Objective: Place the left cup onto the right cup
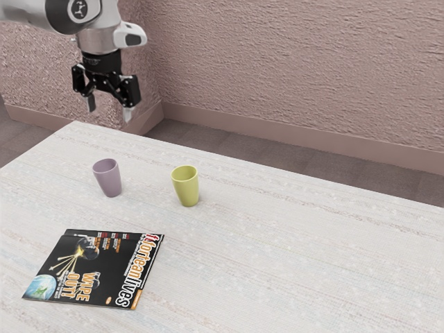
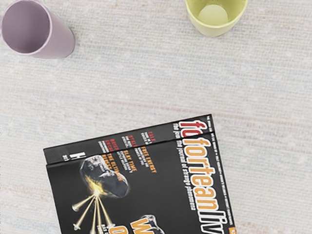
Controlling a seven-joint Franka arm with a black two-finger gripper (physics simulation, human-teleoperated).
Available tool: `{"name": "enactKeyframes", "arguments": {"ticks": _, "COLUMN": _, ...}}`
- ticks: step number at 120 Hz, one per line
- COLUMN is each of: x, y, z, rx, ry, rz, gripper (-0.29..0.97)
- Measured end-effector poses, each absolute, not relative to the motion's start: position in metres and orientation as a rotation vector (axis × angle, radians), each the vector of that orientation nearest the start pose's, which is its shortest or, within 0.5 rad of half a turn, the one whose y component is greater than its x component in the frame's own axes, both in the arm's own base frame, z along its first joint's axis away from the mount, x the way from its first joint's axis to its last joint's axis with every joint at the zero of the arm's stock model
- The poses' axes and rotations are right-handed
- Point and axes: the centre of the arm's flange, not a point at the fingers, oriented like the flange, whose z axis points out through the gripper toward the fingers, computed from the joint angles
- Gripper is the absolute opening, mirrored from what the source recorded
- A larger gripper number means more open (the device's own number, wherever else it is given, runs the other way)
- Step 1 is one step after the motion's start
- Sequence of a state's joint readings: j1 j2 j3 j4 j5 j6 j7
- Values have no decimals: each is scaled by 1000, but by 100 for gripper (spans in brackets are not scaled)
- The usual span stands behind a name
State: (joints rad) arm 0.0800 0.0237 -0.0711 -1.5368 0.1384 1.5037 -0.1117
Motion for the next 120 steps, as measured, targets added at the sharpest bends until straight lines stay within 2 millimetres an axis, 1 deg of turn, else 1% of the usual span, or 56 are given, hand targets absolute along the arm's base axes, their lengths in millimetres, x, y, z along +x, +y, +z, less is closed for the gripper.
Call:
{"name": "enactKeyframes", "arguments": {"ticks": 16, "x": 560, "y": 41, "z": 620, "rx": -2994, "ry": -205, "rz": 41, "gripper": 68}}
{"name": "enactKeyframes", "arguments": {"ticks": 23, "x": 567, "y": 46, "z": 611, "rx": -2986, "ry": -194, "rz": 40, "gripper": 68}}
{"name": "enactKeyframes", "arguments": {"ticks": 30, "x": 578, "y": 50, "z": 593, "rx": -2979, "ry": -174, "rz": 55, "gripper": 68}}
{"name": "enactKeyframes", "arguments": {"ticks": 35, "x": 585, "y": 56, "z": 582, "rx": -2974, "ry": -169, "rz": 62, "gripper": 68}}
{"name": "enactKeyframes", "arguments": {"ticks": 41, "x": 591, "y": 69, "z": 571, "rx": -2970, "ry": -178, "rz": 68, "gripper": 68}}
{"name": "enactKeyframes", "arguments": {"ticks": 48, "x": 595, "y": 85, "z": 562, "rx": -2966, "ry": -190, "rz": 70, "gripper": 68}}
{"name": "enactKeyframes", "arguments": {"ticks": 64, "x": 604, "y": 115, "z": 541, "rx": -2962, "ry": -194, "rz": 63, "gripper": 68}}
{"name": "enactKeyframes", "arguments": {"ticks": 80, "x": 608, "y": 154, "z": 504, "rx": -2968, "ry": -209, "rz": 79, "gripper": 68}}
{"name": "enactKeyframes", "arguments": {"ticks": 86, "x": 611, "y": 166, "z": 494, "rx": -2976, "ry": -209, "rz": 70, "gripper": 68}}
{"name": "enactKeyframes", "arguments": {"ticks": 100, "x": 620, "y": 176, "z": 473, "rx": -3000, "ry": -168, "rz": 37, "gripper": 68}}
{"name": "enactKeyframes", "arguments": {"ticks": 120, "x": 637, "y": 180, "z": 446, "rx": -3012, "ry": -86, "rz": -20, "gripper": 68}}
